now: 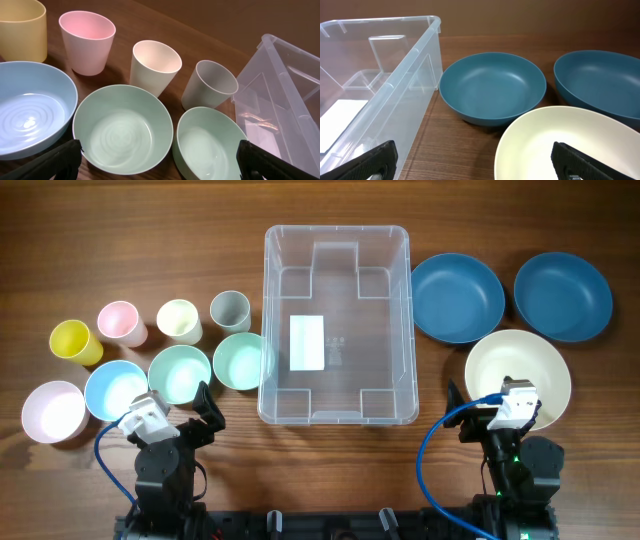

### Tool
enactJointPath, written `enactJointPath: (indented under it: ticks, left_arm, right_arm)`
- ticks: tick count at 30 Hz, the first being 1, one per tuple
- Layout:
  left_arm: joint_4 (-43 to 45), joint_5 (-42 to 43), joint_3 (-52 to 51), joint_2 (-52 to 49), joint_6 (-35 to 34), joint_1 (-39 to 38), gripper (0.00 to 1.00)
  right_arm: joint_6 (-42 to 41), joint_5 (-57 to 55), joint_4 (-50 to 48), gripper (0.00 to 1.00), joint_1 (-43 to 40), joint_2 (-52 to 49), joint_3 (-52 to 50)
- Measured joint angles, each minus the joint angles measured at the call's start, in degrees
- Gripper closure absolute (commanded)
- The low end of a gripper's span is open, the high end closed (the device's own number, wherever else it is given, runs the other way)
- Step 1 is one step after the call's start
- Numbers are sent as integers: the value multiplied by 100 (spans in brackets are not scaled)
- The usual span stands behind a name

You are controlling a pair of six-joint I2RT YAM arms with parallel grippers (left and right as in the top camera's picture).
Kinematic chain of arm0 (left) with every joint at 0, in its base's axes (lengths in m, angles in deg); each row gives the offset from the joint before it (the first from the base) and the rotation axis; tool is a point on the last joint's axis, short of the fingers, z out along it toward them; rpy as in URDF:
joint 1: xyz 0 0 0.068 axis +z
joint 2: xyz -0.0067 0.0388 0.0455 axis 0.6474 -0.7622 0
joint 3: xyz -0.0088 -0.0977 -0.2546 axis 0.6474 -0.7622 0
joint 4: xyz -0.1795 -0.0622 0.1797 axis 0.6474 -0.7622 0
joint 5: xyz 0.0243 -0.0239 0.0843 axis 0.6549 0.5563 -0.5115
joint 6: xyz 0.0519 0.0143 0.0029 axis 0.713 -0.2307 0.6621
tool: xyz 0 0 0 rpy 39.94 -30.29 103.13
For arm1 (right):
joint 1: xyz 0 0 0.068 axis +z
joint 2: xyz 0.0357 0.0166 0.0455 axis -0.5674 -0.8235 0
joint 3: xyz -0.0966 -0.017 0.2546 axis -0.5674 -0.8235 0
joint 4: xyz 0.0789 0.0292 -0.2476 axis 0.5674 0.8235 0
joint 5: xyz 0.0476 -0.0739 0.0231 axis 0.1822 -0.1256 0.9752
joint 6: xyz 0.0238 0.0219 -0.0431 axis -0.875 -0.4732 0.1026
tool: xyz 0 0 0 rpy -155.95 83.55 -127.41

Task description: Pack container

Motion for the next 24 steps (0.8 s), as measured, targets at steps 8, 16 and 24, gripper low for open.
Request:
enactJointPath:
  ticks: [8,16,24]
  left_arm:
    - [70,66,-11,4,-20,4,0]
    - [39,85,-11,4,-20,4,0]
    - [35,87,-11,7,-20,4,0]
  right_arm:
    - [-2020,146,-1010,0,20,-4258,3289]
    - [-2000,356,-590,0,20,-3991,3322]
    - [-1742,424,1495,0,20,-2015,3331]
